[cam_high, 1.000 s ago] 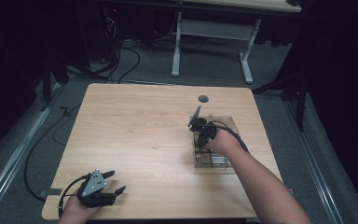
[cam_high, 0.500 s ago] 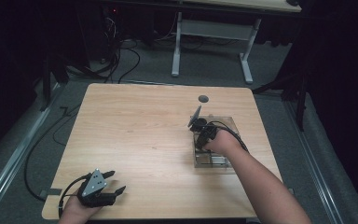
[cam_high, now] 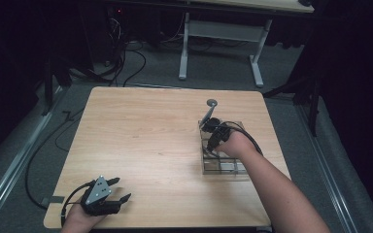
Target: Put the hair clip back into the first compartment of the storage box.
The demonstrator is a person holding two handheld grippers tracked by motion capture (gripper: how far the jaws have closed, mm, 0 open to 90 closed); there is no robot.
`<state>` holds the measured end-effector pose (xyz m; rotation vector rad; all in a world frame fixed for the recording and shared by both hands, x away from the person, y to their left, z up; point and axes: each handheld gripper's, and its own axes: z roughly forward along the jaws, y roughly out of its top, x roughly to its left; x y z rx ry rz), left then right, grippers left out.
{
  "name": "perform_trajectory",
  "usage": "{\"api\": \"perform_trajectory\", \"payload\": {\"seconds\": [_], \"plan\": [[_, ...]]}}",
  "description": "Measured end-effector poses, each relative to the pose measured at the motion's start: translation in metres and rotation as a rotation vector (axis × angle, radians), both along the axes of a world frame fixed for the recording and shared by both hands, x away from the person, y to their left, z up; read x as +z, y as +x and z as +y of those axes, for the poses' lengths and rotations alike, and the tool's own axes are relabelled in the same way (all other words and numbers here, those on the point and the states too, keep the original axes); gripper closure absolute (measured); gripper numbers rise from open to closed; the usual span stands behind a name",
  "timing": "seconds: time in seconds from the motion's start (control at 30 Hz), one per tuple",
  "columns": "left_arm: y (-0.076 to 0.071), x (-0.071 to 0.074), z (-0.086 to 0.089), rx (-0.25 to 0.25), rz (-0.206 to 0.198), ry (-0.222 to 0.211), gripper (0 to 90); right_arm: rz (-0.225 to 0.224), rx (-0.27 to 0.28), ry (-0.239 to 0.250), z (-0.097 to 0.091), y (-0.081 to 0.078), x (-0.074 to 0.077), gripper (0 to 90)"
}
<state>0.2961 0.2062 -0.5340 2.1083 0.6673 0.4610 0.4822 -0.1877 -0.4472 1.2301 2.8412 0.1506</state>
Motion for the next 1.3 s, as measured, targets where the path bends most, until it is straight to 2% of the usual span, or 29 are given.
{"api": "perform_trajectory", "payload": {"seconds": [0.07,0.3,0.6,0.73,0.77,0.8,0.87,0.93,0.97,1.0,1.07,1.1,1.13,1.3], "plan": [[0.000,0.000,0.000,0.000,0.000,0.000,30.4,0.001,-0.015,-0.004,0.000,-0.002,0.002,72.9],[0.000,0.000,0.000,0.003,0.002,-0.002,30.4,0.007,-0.013,0.001,-0.007,-0.010,0.004,74.9],[0.000,0.000,0.000,0.003,0.003,-0.003,30.3,0.005,-0.027,0.021,-0.018,-0.029,0.010,78.9],[0.000,0.000,0.000,0.002,0.004,-0.004,30.4,0.004,-0.057,0.024,-0.021,-0.044,0.012,79.4],[0.000,0.000,0.000,0.002,0.003,-0.003,30.4,-0.013,-0.010,0.028,-0.024,-0.044,0.012,79.5],[0.000,0.000,0.000,0.002,0.003,-0.003,30.4,-0.014,-0.046,0.036,-0.027,-0.054,0.012,79.8],[0.000,0.000,0.000,0.002,0.003,-0.002,30.4,-0.011,-0.048,0.039,-0.028,-0.057,0.012,79.8],[0.000,0.000,0.000,0.002,0.004,-0.002,30.4,-0.014,-0.078,0.041,-0.030,-0.068,0.013,79.8],[0.001,0.000,0.000,0.003,0.004,-0.002,30.4,-0.044,-0.012,0.044,-0.034,-0.069,0.013,80.2],[0.001,0.000,0.000,0.002,0.002,-0.001,30.4,-0.035,-0.042,0.059,-0.034,-0.075,0.014,80.2],[0.001,0.000,0.000,0.004,0.004,-0.002,30.3,-0.047,-0.035,0.070,-0.039,-0.081,0.014,80.3],[0.001,0.000,0.000,0.004,0.005,-0.003,30.3,-0.042,-0.060,0.071,-0.039,-0.085,0.014,80.3],[0.000,0.000,0.000,0.004,0.004,-0.004,30.3,-0.053,-0.045,0.071,-0.041,-0.088,0.014,80.4],[0.000,0.000,0.000,0.005,0.001,-0.008,30.2,-0.081,-0.045,0.136,-0.049,-0.109,0.012,80.2]]}}
